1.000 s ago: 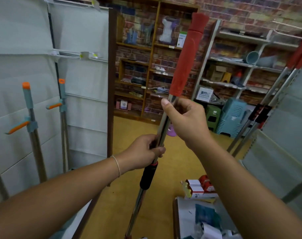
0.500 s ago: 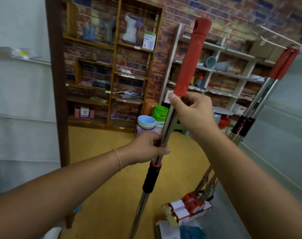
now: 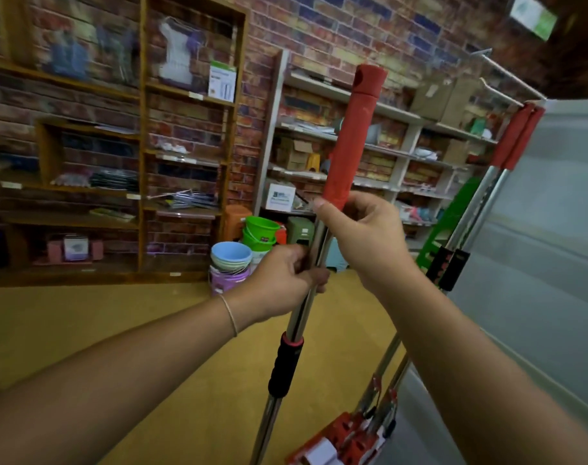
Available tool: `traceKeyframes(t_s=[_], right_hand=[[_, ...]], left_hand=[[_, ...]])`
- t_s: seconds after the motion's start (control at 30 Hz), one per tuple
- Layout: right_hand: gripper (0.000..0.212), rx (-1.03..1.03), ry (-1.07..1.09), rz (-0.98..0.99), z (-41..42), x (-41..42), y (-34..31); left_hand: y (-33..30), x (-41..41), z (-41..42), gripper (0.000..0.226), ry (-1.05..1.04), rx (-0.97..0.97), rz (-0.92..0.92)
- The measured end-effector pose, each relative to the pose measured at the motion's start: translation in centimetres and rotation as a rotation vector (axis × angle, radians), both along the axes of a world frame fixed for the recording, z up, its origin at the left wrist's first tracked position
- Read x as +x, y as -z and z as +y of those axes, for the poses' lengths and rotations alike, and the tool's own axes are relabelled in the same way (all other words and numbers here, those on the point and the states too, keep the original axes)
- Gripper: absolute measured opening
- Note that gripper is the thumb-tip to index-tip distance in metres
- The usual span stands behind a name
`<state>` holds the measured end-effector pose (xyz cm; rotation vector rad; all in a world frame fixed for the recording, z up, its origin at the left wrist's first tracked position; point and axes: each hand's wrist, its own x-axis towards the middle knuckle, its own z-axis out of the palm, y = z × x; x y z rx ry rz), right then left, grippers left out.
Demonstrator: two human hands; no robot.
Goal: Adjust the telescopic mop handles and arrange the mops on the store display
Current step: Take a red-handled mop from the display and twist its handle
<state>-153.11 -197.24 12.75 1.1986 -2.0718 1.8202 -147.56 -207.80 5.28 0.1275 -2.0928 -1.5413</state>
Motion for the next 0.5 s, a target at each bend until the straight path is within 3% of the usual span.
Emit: traceKeyframes(t_s=[0.13,0.33,0.5], right_hand=[[0.034,-0.052,0.007,0.018,-1.1,-5.1,-1.4],[0.015,-0.036,0.098,-0.022,-3.1,-13.1,-3.4],[0.010,-0.081,0.154,-0.041,-3.6,-18.2,-5.0]], left_hand=[[0.1,-5.3,-1.3,0.011,-0.004,-0.067,-0.026],[-2.2,-13.1,-3.6,0.009,-0.002,-0.090,-0.050],[-4.4,-19.1,-4.3,0.017,0.167,0.040,0.020]])
